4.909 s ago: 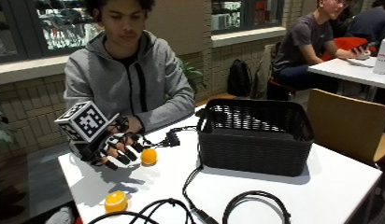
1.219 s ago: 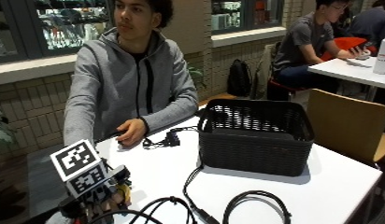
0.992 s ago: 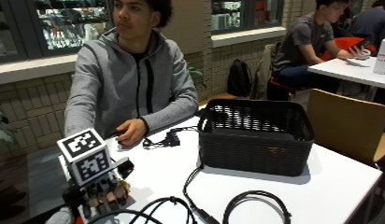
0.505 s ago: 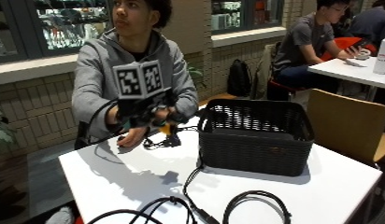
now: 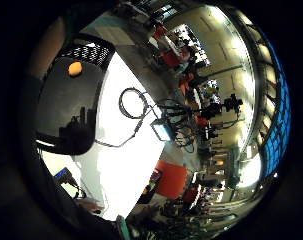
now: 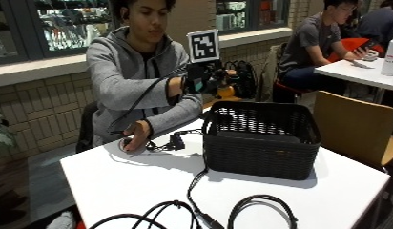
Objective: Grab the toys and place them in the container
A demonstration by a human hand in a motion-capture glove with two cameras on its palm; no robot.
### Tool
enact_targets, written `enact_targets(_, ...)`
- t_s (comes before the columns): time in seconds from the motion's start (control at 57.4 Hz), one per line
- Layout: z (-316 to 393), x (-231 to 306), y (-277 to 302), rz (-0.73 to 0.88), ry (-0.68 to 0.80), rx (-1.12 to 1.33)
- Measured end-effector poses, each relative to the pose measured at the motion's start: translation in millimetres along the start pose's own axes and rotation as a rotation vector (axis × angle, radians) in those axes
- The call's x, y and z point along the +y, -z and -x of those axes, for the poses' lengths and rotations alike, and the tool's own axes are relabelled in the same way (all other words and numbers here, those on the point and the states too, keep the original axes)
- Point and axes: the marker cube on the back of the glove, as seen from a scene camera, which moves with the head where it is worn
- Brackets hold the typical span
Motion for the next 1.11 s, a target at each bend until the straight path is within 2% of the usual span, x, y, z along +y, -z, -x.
enact_targets(0.087, 2, 1, -5, 0.081, 0.068, -0.057)
enact_targets(0.174, -7, 3, -9, 0.082, -0.015, -0.024)
enact_targets(0.226, -7, 16, -4, 0.052, 0.127, -0.060)
enact_targets(0.261, -10, 22, -2, 0.041, 0.150, -0.065)
enact_targets(0.331, -26, 31, -2, 0.042, 0.004, 0.001)
enact_targets(0.54, -109, 107, -28, 0.137, -0.169, 0.164)
enact_targets(0.644, -141, 153, -49, 0.197, -0.286, 0.089)
enact_targets(0.731, -161, 195, -72, 0.186, -0.366, 0.022)
enact_targets(0.923, -187, 281, -119, 0.199, -0.469, -0.054)
enact_targets(1.114, -194, 323, -148, 0.202, -0.534, -0.129)
